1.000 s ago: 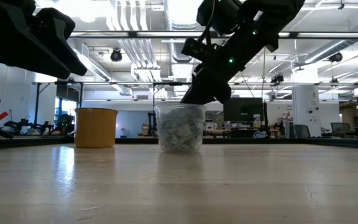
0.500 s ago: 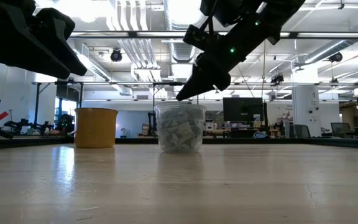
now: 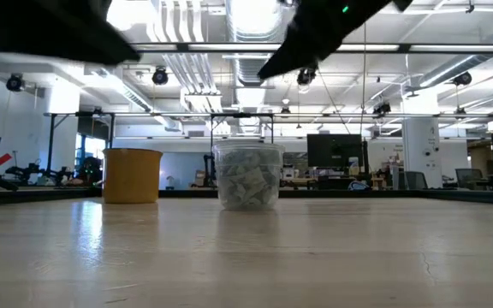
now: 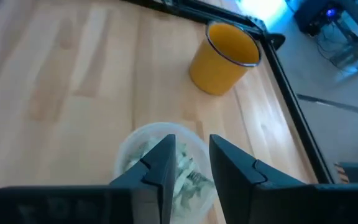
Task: Pick and place Stevia / Truvia into bins
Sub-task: Return to Home Position
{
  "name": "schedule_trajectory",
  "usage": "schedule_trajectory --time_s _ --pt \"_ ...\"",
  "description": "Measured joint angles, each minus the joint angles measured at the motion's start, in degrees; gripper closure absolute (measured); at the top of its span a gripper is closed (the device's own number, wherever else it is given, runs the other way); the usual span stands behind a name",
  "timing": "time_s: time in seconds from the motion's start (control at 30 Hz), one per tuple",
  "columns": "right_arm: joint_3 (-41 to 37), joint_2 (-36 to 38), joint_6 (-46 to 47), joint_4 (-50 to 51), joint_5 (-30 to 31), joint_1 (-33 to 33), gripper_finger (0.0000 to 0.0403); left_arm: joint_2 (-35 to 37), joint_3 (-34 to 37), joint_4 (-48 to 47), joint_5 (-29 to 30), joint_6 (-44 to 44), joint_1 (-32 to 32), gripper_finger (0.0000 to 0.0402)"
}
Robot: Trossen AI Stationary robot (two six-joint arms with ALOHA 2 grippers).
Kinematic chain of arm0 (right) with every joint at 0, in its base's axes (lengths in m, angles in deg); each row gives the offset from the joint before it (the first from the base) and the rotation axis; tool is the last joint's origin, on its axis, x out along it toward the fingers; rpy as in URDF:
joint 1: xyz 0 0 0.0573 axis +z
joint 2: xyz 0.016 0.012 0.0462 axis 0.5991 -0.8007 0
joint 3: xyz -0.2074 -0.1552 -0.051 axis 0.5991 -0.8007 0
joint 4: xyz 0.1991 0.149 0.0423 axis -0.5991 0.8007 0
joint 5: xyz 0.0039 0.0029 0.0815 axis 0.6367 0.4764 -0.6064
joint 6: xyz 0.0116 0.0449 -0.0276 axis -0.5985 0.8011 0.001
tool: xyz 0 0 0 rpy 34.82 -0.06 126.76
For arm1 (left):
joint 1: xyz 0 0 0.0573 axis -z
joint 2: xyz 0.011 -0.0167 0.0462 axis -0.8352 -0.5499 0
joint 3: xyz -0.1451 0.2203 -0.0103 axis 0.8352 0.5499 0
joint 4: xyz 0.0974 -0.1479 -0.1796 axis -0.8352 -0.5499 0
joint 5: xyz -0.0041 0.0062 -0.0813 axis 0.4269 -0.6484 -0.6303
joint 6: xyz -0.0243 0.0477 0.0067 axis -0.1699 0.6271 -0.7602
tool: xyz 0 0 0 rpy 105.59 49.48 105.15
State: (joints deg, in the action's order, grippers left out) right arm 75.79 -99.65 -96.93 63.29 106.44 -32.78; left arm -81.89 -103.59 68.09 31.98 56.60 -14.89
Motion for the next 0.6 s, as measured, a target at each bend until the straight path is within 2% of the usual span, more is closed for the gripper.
schedule_trajectory --time_s 0.03,0.1,0.2,0.27,0.33,0.37,0.5,0.53,0.6 --pt "-0.1 1.5 0.1 1.2 0.0 0.6 0.0314 0.0 0.1 2.1 3.2 2.2 -0.4 0.0237" --pt "-0.4 4.4 0.1 2.9 0.0 1.9 0.0314 0.3 0.1 6.4 13.3 5.3 -1.6 0.0237" --pt "-0.8 9.1 1.0 5.7 0.0 3.6 0.0317 0.5 0.1 12.4 27.4 5.7 -3.0 0.0237" --pt "-0.8 11.9 2.3 8.0 0.0 4.1 0.0321 1.1 0.2 15.3 29.6 8.9 -4.5 0.0237" --pt "-0.8 14.6 2.7 10.1 0.0 4.3 0.0324 2.4 0.2 18.5 23.5 15.1 -6.8 0.0237" --pt "-0.8 16.0 3.4 11.3 0.0 4.4 0.0326 2.8 0.3 20.3 18.3 17.8 -8.2 0.0237" --pt "-1.1 20.6 9.9 16.2 -0.1 4.4 0.033 3.9 0.2 27.5 -9.1 26.0 -14.9 0.0237" --pt "-1.4 21.5 10.6 17.3 -0.1 4.4 0.033 4.0 0.1 29.3 -14.6 27.2 -16.6 0.0237" --pt "-2.0 23.0 10.9 17.9 -0.1 4.4 0.0329 4.2 0.0 32.8 -20.8 28.5 -20.0 0.0237"
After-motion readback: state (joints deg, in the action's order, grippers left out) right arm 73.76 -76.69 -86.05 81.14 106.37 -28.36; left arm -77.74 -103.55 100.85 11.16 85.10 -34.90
